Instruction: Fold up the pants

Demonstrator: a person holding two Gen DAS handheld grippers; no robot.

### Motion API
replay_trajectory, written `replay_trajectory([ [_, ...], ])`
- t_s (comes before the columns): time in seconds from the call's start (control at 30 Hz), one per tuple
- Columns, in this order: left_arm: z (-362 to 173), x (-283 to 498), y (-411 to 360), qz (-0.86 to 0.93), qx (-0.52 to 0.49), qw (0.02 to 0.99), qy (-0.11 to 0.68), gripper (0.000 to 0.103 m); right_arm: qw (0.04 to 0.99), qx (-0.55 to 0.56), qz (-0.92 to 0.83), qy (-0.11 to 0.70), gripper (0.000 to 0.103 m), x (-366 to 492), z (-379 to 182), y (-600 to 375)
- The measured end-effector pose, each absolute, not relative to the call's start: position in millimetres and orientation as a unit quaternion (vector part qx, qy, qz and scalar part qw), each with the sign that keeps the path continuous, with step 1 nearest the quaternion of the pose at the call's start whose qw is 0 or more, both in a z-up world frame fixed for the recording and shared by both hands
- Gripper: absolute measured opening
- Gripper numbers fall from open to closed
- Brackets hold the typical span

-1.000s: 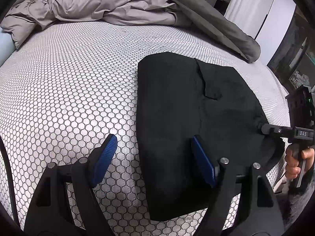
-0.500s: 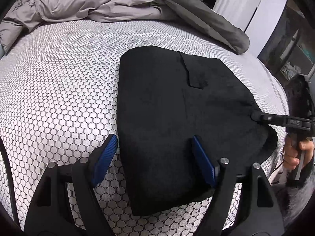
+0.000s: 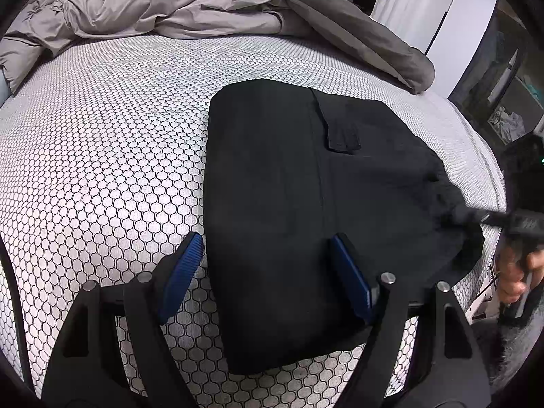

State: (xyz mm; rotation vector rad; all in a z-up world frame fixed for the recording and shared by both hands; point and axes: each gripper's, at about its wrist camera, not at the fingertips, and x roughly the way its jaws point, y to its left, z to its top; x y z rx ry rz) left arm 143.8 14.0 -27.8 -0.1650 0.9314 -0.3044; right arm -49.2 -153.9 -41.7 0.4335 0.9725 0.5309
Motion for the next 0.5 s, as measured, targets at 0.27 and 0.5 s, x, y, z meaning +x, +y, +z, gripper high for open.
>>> replay_trajectory([
  [0.27,-27,142,13,-0.142,-0.074,0.881,0.446,0.076,0.845,0.158,0.241,0.451,0.006,-70,-27,-150],
  [0.5,-26,141,12,-0.139,-0.077,0.881,0.446,0.077,0.853,0.127,0.211,0.459,0.028,-78,-32,-160],
])
